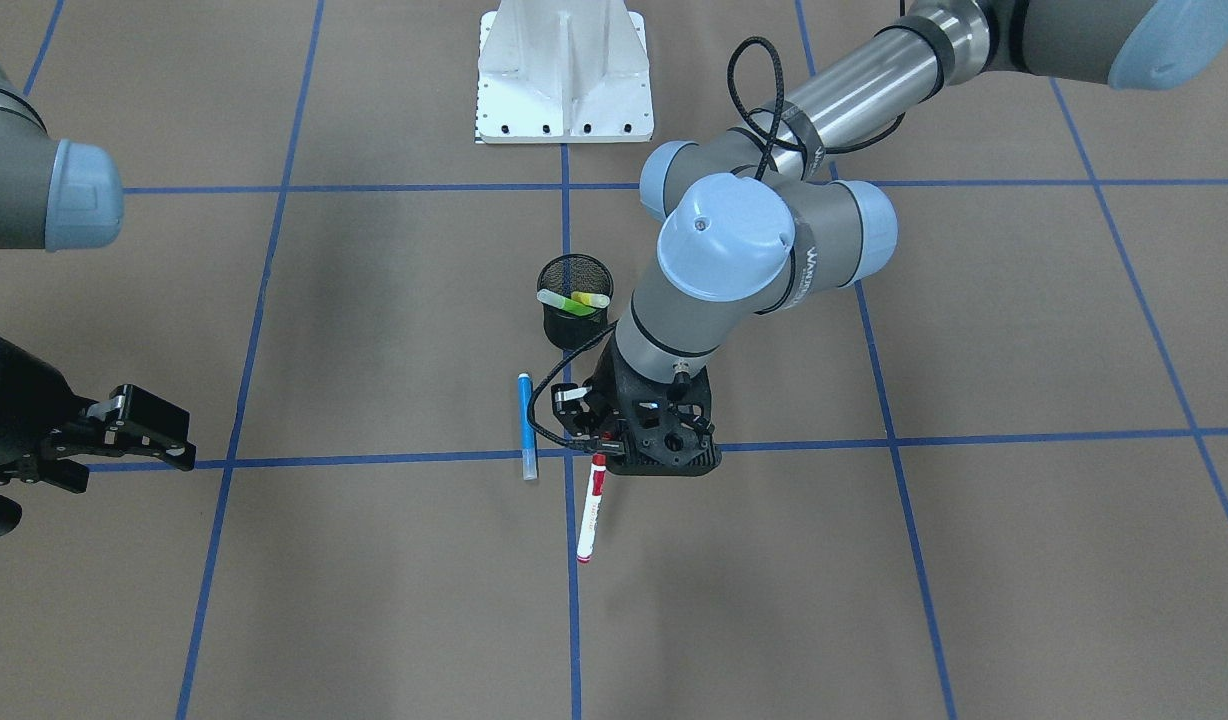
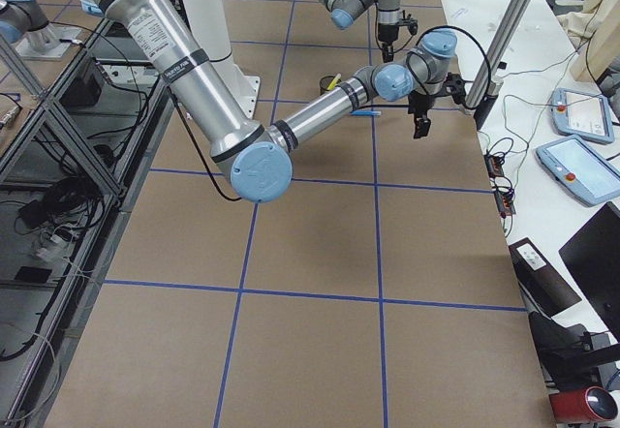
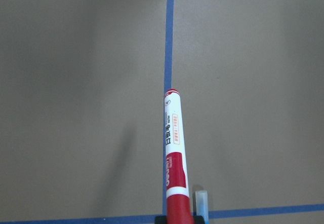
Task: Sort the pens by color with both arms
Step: 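Carry the red marker farther from the robot with the left gripper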
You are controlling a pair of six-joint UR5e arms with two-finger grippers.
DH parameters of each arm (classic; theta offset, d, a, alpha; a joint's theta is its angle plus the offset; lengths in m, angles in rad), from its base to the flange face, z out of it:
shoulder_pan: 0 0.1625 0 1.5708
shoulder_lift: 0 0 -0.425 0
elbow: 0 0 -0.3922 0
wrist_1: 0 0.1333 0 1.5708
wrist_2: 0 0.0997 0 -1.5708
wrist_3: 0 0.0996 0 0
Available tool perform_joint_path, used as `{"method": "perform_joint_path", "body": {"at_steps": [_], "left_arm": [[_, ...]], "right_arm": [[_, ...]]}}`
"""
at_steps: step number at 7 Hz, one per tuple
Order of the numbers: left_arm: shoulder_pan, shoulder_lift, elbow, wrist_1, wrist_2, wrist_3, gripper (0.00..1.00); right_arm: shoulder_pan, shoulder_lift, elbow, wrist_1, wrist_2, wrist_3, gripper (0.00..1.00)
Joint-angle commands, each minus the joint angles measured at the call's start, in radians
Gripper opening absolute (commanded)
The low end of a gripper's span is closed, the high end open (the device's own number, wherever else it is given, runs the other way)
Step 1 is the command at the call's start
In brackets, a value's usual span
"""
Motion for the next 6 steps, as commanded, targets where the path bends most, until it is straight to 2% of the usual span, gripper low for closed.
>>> {"method": "perform_joint_path", "body": {"at_steps": [1, 3, 4, 5, 6], "left_arm": [[0.034, 0.011, -0.034, 0.058, -0.010, -0.007, 0.00], [0.050, 0.024, -0.072, 0.092, -0.010, -0.007, 0.00], [0.051, 0.024, -0.071, 0.092, -0.010, -0.005, 0.03], [0.054, 0.022, -0.054, 0.089, -0.007, -0.001, 0.11], [0.057, 0.021, -0.052, 0.089, -0.007, 0.001, 0.14]], "right_arm": [[-0.003, 0.002, -0.001, -0.002, 0.000, 0.000, 0.99], [-0.005, 0.002, -0.001, 0.000, 0.000, 0.000, 0.99], [-0.005, 0.002, 0.000, 0.000, 0.000, 0.000, 0.99], [-0.005, 0.002, 0.000, 0.000, 0.000, 0.000, 0.99], [-0.005, 0.002, -0.001, 0.000, 0.000, 0.000, 0.99]]}}
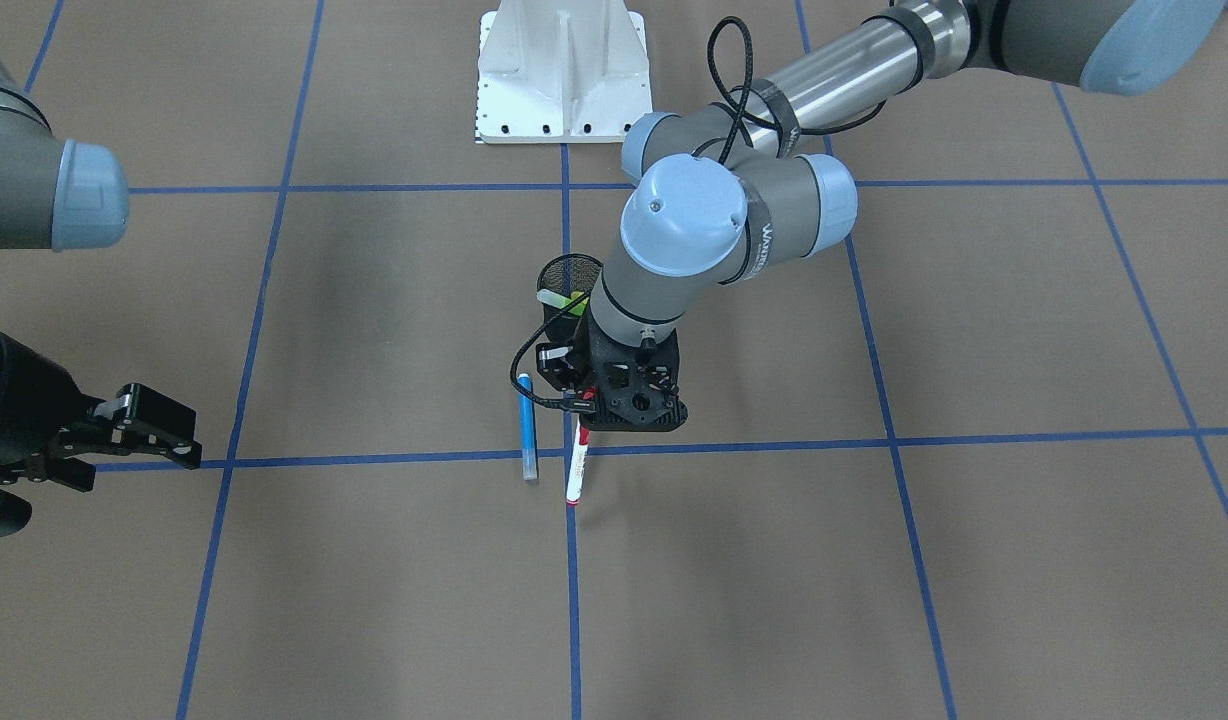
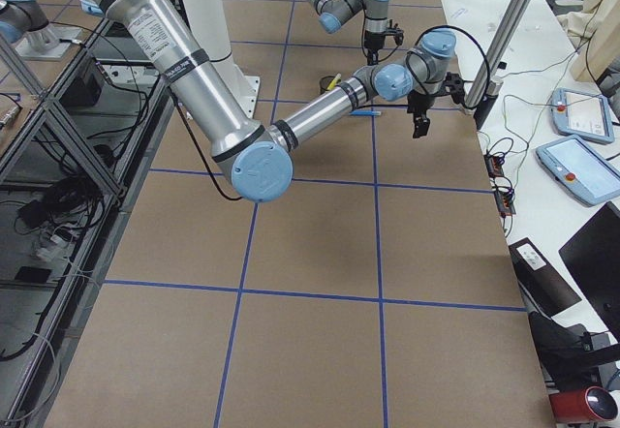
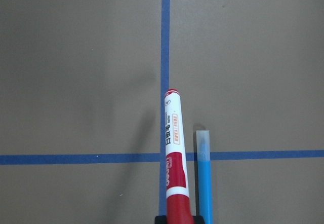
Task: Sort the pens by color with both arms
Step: 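Carry the red marker farther from the robot with the left gripper, then lower the red marker beside the blue marker and open the left gripper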
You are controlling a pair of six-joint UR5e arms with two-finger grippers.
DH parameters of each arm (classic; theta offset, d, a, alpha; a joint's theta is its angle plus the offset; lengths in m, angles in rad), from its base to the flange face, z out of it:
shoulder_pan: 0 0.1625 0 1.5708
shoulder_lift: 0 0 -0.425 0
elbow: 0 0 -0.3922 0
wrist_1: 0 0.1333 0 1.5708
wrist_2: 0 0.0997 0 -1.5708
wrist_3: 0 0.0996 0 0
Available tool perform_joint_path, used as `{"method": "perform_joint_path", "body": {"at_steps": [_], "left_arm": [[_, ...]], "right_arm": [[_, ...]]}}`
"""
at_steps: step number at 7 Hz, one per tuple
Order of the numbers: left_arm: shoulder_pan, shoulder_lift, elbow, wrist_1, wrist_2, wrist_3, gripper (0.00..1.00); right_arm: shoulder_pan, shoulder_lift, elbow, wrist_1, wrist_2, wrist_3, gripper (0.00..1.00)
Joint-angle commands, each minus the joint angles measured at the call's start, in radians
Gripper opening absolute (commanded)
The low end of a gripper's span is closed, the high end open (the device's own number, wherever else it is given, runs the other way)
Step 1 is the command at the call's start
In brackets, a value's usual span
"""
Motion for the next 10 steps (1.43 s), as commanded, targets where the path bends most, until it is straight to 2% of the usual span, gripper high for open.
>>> {"method": "perform_joint_path", "body": {"at_steps": [1, 2, 4, 6, 7, 8, 10], "left_arm": [[0.004, -0.003, 0.006, 0.000, 0.001, 0.004, 0.27], [0.007, -0.003, 0.006, -0.003, 0.003, 0.006, 0.38], [0.013, -0.001, 0.006, -0.005, 0.003, 0.006, 0.45], [0.019, 0.000, -0.026, 0.004, -0.002, 0.004, 0.47], [-0.007, 0.014, -0.085, 0.048, -0.020, 0.007, 0.48], [-0.068, 0.031, -0.139, 0.120, -0.089, 0.076, 0.48], [-0.139, 0.165, -0.286, 0.171, -0.117, 0.206, 0.48]], "right_arm": [[-0.002, 0.000, -0.001, 0.000, 0.000, 0.000, 0.99], [-0.003, 0.000, -0.001, 0.000, 0.000, 0.000, 0.99], [-0.005, 0.000, -0.004, 0.000, 0.000, 0.000, 0.99], [-0.006, 0.011, -0.004, 0.000, 0.002, 0.005, 0.99], [-0.034, 0.034, -0.015, 0.000, -0.006, 0.033, 0.99], [-0.072, 0.058, -0.021, 0.000, -0.046, 0.098, 0.99], [-0.142, 0.104, -0.019, 0.008, -0.075, 0.235, 0.99]]}}
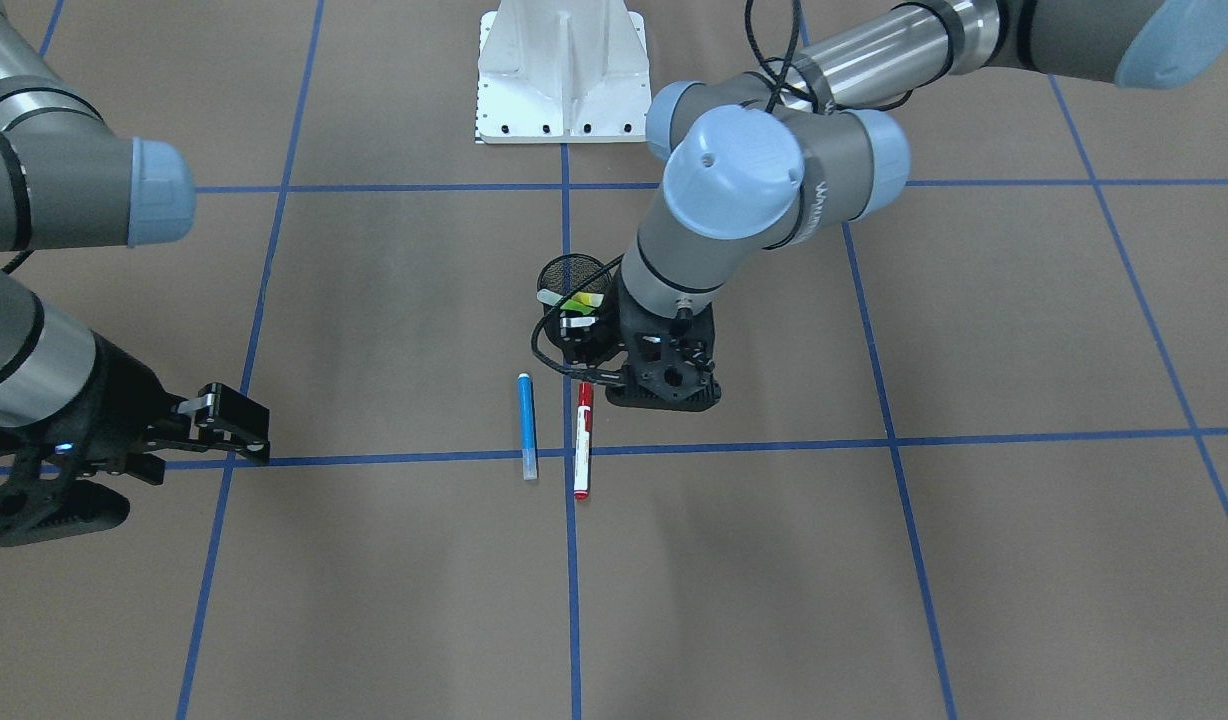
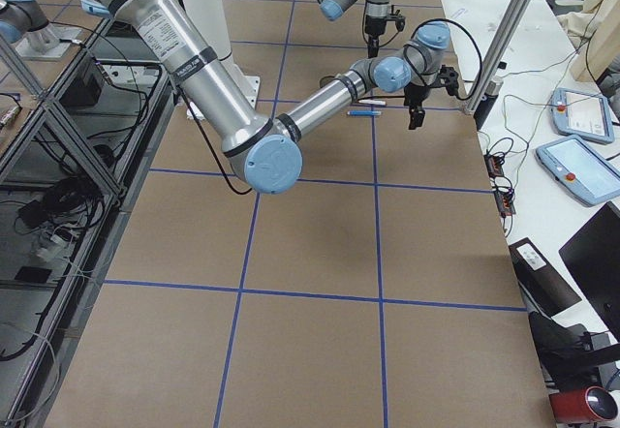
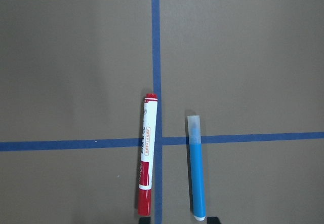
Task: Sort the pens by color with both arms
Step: 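Withdraw the left arm aside while the right arm reaches toward the cup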
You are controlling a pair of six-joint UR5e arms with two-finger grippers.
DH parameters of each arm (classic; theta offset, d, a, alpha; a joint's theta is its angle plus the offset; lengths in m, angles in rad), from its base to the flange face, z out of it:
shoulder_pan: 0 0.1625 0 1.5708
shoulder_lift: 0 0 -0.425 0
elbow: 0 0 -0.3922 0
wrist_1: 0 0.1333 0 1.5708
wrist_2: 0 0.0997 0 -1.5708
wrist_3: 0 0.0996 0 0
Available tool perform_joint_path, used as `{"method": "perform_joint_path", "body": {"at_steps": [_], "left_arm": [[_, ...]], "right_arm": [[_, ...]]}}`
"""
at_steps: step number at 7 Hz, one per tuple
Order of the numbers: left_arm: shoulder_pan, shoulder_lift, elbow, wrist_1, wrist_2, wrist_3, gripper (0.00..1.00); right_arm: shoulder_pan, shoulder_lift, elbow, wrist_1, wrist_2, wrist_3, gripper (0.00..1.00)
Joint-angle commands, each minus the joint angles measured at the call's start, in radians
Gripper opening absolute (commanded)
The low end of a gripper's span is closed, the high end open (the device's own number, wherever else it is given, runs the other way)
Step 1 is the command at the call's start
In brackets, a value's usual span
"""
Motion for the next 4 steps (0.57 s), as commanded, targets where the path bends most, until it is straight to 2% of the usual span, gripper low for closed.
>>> {"method": "perform_joint_path", "body": {"at_steps": [1, 4], "left_arm": [[-0.084, 0.122, -0.107, 0.031, -0.063, 0.126, 0.48], [-0.157, 0.203, -0.181, 0.113, -0.101, 0.274, 0.48]], "right_arm": [[-0.083, 0.041, 0.011, 0.003, -0.051, 0.132, 0.99], [-0.207, 0.073, 0.038, 0.003, -0.089, 0.361, 0.99]]}}
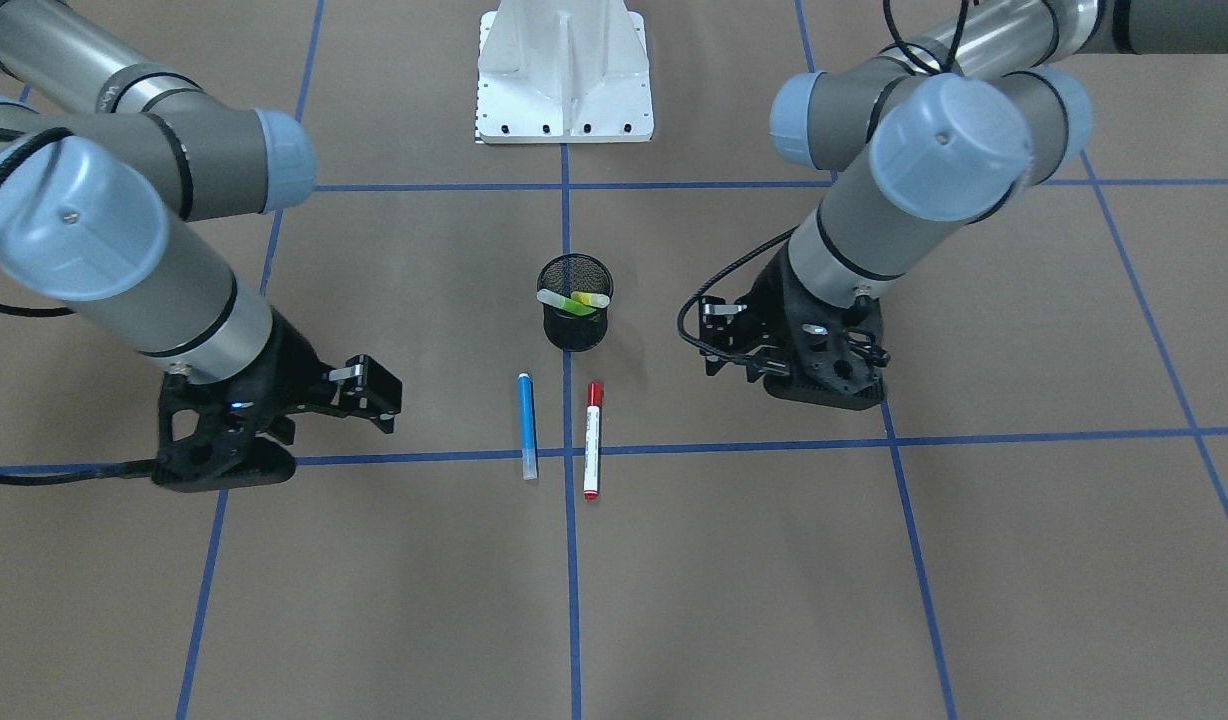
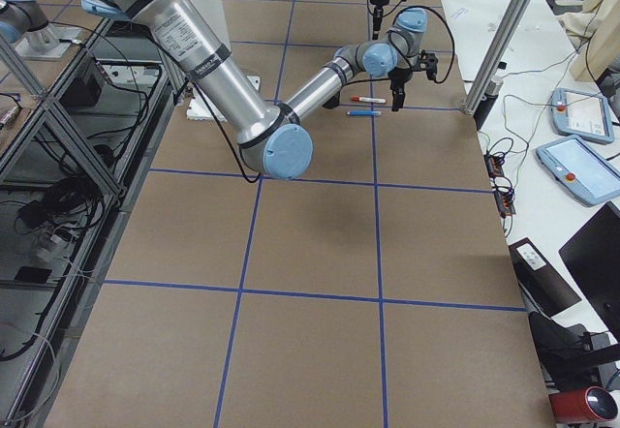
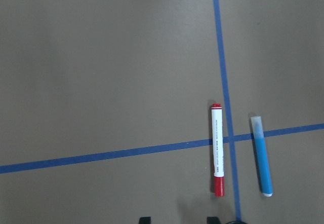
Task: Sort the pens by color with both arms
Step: 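Withdraw the left arm aside while the right arm reaches toward the cup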
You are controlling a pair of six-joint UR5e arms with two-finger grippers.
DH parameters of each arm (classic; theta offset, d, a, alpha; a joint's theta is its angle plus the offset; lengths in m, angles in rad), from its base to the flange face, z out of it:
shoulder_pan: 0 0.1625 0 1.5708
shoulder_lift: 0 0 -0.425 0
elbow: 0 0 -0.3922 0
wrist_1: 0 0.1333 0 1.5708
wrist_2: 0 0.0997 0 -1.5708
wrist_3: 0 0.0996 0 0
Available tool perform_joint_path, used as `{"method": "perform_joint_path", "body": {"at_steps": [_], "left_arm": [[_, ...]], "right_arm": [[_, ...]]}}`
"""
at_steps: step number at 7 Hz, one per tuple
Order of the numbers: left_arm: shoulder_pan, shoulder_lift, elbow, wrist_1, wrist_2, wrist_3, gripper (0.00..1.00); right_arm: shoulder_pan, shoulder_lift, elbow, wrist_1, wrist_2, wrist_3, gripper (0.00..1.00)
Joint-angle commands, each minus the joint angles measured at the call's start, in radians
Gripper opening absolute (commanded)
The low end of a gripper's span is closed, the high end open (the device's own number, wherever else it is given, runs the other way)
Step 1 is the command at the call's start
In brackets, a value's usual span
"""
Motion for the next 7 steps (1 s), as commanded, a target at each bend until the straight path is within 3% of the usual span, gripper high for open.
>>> {"method": "perform_joint_path", "body": {"at_steps": [1, 4, 5, 7], "left_arm": [[-0.045, 0.063, -0.053, 0.038, -0.007, 0.102, 0.48], [-0.099, 0.114, -0.085, 0.092, -0.007, 0.248, 0.48], [-0.105, 0.119, -0.089, 0.092, -0.007, 0.256, 0.48], [-0.105, 0.119, -0.089, 0.093, -0.007, 0.256, 0.48]], "right_arm": [[-0.075, 0.011, 0.023, -0.001, -0.010, 0.223, 0.99], [-0.162, -0.017, 0.104, 0.002, -0.096, 0.323, 0.99], [-0.194, -0.034, 0.164, 0.005, -0.137, 0.271, 0.99], [-0.227, -0.032, 0.184, 0.006, -0.145, 0.104, 0.99]]}}
